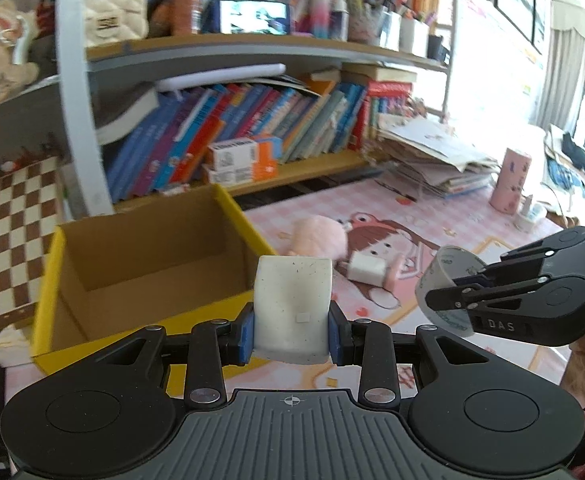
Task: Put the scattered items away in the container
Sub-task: 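Lift and carry the white block with left tool while right tool carries the tape roll to the yellow box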
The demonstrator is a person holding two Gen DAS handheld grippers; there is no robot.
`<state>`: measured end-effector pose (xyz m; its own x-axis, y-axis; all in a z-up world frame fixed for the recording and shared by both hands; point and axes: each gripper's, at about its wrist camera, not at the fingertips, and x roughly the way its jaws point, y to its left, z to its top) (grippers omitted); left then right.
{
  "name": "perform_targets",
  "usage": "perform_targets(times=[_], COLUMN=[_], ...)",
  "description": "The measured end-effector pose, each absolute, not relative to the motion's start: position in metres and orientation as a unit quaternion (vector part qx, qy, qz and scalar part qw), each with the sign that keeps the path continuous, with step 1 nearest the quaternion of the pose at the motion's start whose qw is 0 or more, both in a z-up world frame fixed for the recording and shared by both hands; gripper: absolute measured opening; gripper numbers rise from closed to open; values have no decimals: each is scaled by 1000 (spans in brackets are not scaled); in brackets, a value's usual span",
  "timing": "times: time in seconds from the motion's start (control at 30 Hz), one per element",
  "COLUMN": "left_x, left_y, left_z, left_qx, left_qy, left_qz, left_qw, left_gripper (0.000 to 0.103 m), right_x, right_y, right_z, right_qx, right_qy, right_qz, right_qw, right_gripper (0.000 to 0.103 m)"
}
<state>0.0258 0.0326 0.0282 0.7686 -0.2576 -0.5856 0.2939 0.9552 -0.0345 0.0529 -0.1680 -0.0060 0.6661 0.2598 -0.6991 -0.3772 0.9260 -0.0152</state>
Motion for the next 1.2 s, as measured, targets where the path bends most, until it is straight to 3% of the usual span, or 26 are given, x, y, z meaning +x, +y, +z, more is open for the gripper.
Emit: perform_targets(times=[0.87, 1.2], left_x=[48, 79], left_y=[128, 143], left_z=[70, 54], left_qx=[25, 11], left_qy=[220, 237], left_qz=[-145, -149], left_qw=[964, 960], left_gripper=[33, 33], right_x=[75, 113], right_y=[-58, -28], right_z=[67, 68], right_qx=[-111, -146], right_qy=[276, 280], right_qz=[229, 254], right_qw=[927, 914], right_gripper=[8, 8])
